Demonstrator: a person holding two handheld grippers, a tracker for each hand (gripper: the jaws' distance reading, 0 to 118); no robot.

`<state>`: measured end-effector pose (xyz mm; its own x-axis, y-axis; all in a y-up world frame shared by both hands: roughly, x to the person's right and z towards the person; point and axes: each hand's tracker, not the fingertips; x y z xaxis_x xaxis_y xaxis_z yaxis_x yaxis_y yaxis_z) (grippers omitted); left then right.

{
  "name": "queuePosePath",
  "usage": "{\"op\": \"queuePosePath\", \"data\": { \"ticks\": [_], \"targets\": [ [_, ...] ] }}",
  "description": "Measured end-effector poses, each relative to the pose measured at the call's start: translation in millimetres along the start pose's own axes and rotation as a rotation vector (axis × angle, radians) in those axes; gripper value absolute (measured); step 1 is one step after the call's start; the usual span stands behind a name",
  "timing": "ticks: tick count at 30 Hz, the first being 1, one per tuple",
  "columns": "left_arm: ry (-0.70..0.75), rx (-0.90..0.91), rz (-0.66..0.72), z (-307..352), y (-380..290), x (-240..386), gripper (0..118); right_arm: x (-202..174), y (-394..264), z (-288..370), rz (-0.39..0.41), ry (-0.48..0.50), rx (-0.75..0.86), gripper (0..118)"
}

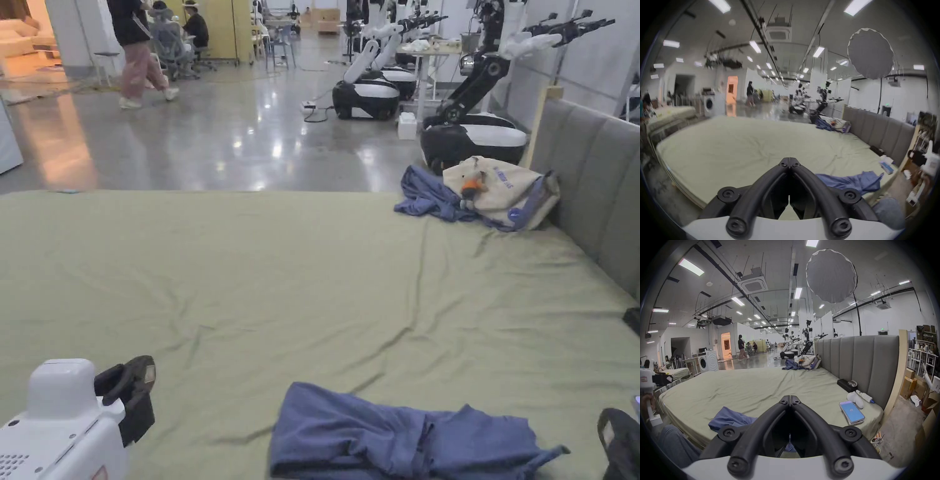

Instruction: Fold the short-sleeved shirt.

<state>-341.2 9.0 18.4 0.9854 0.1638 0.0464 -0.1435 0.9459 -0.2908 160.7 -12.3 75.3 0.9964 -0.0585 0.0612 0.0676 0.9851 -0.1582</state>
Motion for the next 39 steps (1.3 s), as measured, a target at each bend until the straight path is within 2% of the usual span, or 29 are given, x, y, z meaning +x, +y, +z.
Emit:
{"op": "queuePosePath", "data": {
  "ticks": [1,2,3,5,6,7,8,10,13,14,16,17,18,19,20,21,22,24,26,27,28,30,32,38,39],
  "targets": [
    [0.041,0.002,-0.016,-5.6,-1.9,2.9,17,-0.6,0.1,-0.2,0.0,0.01,-0.01,1],
    [0.029,-0.044,-0.007,-15.5,-0.6,5.7,74,-1.5,0.5,-0.1,0.001,0.013,-0.014,1],
    [-0.027,-0.111,0.036,-30.8,2.7,5.6,118,-2.3,1.7,0.0,0.003,0.016,-0.019,1],
    [-0.265,-0.402,0.238,-90.4,-0.3,-1.0,118,-1.4,4.4,-2.6,0.006,0.039,-0.029,1],
    [-0.487,-0.474,0.341,-124.0,-5.1,-16.1,118,-1.6,5.2,-5.0,0.008,0.038,-0.031,1],
    [-0.53,-0.567,0.496,-162.1,-14.5,-16.1,118,-1.3,5.2,-7.3,0.009,0.039,-0.033,1],
    [-0.579,-0.688,0.593,-199.7,-25.2,-17.9,118,-0.7,5.1,-10.2,0.009,0.04,-0.033,1],
    [-0.597,-0.863,0.727,-258.0,-49.9,-21.7,118,0.4,4.5,-15.0,0.011,0.036,-0.035,1],
    [-0.458,-1.007,0.648,-287.0,-98.4,2.1,118,4.6,3.8,-20.5,-0.003,0.026,-0.041,1],
    [-0.459,-1.044,0.663,-292.7,-108.0,6.1,118,5.4,3.6,-22.1,-0.004,0.014,-0.043,1],
    [-0.564,-0.966,0.665,-285.7,-93.5,14.7,118,8.6,3.2,-26.5,-0.007,0.002,-0.053,1],
    [-0.687,-0.988,0.672,-284.5,-91.6,23.0,118,10.1,2.0,-29.3,-0.011,-0.008,-0.06,1],
    [-0.759,-1.005,0.686,-282.6,-93.8,28.2,108,10.9,0.3,-32.7,-0.01,-0.02,-0.072,1],
    [-0.722,-1.037,0.714,-294.7,-94.8,24.5,37,11.9,-1.4,-36.0,-0.009,-0.02,-0.081,1],
    [-0.648,-1.039,0.68,-299.8,-101.2,29.2,7,13.3,-4.5,-39.7,-0.011,-0.017,-0.091,1],
    [-0.6,-1.027,0.643,-308.6,-107.8,23.6,7,12.5,-6.1,-42.3,-0.016,-0.02,-0.104,1],
    [-0.633,-1.039,0.641,-315.2,-111.0,20.3,7,11.5,-6.7,-43.6,-0.018,-0.02,-0.114,1],
    [-0.623,-1.002,0.703,-308.4,-113.2,13.8,7,7.5,-7.9,-41.8,-0.012,-0.013,-0.116,1],
    [-0.663,-1.007,0.677,-305.6,-102.7,-9.2,7,3.3,-8.0,-41.5,0.011,0.001,-0.116,1],
    [-0.637,-1.007,0.616,-286.6,-86.4,-25.7,7,1.2,-8.2,-43.7,0.023,0.007,-0.121,1],
    [-0.63,-1.029,0.615,-283.2,-82.6,-36.2,7,-0.5,-8.8,-44.5,0.027,0.011,-0.125,1],
    [-0.524,-0.998,0.545,-264.5,-63.8,-76.9,7,-3.3,-8.9,-48.5,0.031,0.025,-0.133,1],
    [-0.435,-0.96,0.59,-238.0,-40.1,-107.9,7,-6.6,-9.4,-50.6,0.029,0.034,-0.133,1],
    [-0.15,-0.97,0.391,-181.4,8.6,-168.0,7,-12.4,-12.7,-53.8,0.019,0.061,-0.14,1],
    [-0.121,-0.96,0.387,-188.9,21.3,-185.1,7,-12.8,-12.9,-53.4,0.021,0.066,-0.141,1]
  ]
}}
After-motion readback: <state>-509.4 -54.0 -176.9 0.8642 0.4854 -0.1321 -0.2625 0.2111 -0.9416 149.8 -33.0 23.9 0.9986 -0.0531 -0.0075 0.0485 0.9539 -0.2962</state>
